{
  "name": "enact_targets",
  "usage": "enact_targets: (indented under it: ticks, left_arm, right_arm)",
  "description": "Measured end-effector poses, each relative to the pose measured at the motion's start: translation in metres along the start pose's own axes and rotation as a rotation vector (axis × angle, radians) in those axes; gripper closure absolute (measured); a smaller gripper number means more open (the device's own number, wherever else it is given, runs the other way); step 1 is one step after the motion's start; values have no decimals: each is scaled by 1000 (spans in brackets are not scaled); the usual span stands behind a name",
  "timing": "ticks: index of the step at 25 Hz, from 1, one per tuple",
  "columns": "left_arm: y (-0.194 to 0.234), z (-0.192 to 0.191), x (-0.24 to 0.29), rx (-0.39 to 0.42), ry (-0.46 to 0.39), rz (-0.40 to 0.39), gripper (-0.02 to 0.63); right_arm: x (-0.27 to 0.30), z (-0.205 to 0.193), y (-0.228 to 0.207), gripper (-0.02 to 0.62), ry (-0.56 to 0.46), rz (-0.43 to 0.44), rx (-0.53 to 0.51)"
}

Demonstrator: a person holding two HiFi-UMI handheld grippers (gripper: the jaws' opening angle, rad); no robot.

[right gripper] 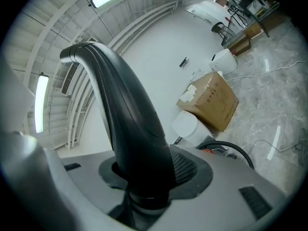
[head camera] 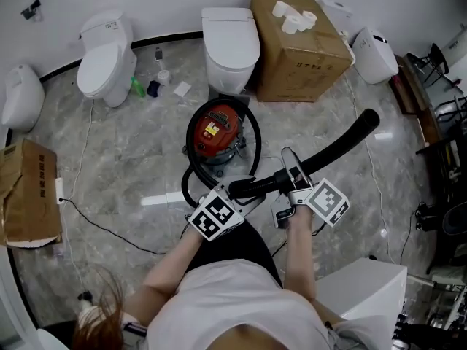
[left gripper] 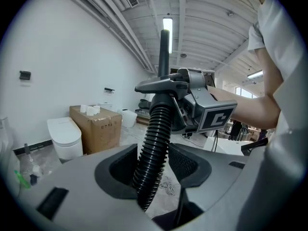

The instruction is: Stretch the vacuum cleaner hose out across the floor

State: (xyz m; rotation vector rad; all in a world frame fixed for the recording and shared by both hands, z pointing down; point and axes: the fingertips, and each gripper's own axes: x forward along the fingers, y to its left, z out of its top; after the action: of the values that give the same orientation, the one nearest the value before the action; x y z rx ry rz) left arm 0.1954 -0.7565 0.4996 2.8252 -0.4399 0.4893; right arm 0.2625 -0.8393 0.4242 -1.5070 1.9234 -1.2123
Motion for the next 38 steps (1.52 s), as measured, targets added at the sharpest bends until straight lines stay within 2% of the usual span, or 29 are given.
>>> enact_targets:
  ticks: [4,8,16,29,38]
  left_arm:
    - [-4,-1,3,10,-6,-29,420]
    - [-4,1,7,17,-10,-51,420]
    - [-26,10,22,25,-24,-80,419]
    - [-137,13,47,120,-18,-113,409]
    - [-227,-4,63,91,-21,-113,408]
  right_arm:
    - [-9,1,-7,407,-16,-48,-3]
    - [-9,6,-6,407,-42,-27,-3]
    - [-35,20,-16,407,-60,-41,-6]
    - [-161,39,-39,407,-126,-61,28]
    - [-248,33,-53,407,-113,-71,-31]
